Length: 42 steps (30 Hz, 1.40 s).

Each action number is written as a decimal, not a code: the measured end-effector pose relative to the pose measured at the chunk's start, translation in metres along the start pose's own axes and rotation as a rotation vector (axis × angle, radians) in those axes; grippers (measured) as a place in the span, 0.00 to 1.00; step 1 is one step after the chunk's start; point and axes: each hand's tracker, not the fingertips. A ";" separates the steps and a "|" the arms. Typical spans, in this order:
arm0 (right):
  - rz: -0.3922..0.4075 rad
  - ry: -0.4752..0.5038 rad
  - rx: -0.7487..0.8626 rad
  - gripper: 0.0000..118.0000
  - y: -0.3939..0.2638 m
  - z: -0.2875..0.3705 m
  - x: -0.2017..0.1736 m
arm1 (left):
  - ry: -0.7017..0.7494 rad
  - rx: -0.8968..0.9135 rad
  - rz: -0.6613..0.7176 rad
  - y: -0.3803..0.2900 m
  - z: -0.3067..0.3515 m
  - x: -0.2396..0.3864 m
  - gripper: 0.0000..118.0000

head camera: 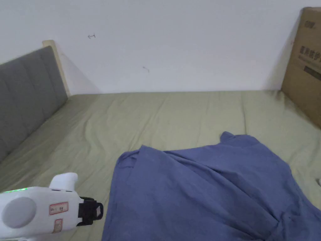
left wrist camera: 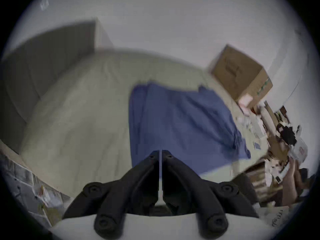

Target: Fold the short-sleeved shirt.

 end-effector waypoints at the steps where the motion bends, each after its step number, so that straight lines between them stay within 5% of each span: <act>1: 0.002 -0.005 -0.030 0.00 -0.002 -0.004 0.000 | 0.024 -0.002 -0.008 -0.006 -0.015 -0.006 0.03; 2: 0.003 -0.008 -0.049 0.00 -0.004 -0.008 0.000 | 0.076 -0.006 -0.011 -0.009 -0.029 -0.011 0.09; 5: -0.001 -0.005 -0.090 0.00 -0.008 -0.016 0.002 | 0.131 -0.097 -0.023 -0.015 -0.069 -0.029 0.89; 6: 0.000 -0.006 -0.098 0.00 -0.008 -0.017 0.002 | 0.133 -0.108 -0.007 -0.018 -0.080 -0.033 1.00; 11: -0.025 0.005 -0.139 0.00 -0.005 -0.022 0.000 | 0.147 -0.161 -0.027 -0.028 -0.119 -0.034 0.98; 14: -0.043 -0.005 -0.156 0.00 -0.004 -0.027 0.000 | 0.194 -0.223 -0.171 -0.035 -0.130 -0.021 0.82; 16: -0.051 -0.015 -0.168 0.00 -0.005 -0.030 -0.001 | 0.206 -0.183 -0.262 -0.038 -0.121 -0.018 0.60; 18: -0.058 -0.020 -0.180 0.00 -0.007 -0.034 0.000 | 0.146 -0.137 -0.230 -0.037 -0.106 -0.019 0.18; 19: -0.060 -0.023 -0.189 0.00 -0.009 -0.037 0.000 | 0.120 -0.118 -0.210 -0.040 -0.092 -0.010 0.05; 24: -0.081 -0.035 -0.226 0.00 -0.018 -0.042 0.005 | 0.099 -0.037 -0.201 -0.052 -0.058 -0.001 0.03; 32: -0.247 -0.082 -0.460 0.02 -0.060 -0.059 0.072 | 0.071 0.052 -0.152 -0.075 -0.047 -0.007 0.03; 35: -0.254 -0.142 -0.601 0.92 -0.082 -0.073 0.095 | 0.066 0.057 -0.129 -0.080 -0.045 -0.008 0.02; 36: -0.237 -0.161 -0.639 1.00 -0.100 -0.083 0.116 | 0.069 0.056 -0.125 -0.081 -0.045 -0.009 0.03; 40: -0.185 -0.227 -0.767 0.99 -0.118 -0.102 0.130 | 0.096 0.027 -0.123 -0.081 -0.050 -0.008 0.02; 42: -0.155 -0.219 -0.830 0.84 -0.125 -0.107 0.131 | 0.113 0.013 -0.129 -0.082 -0.053 -0.005 0.02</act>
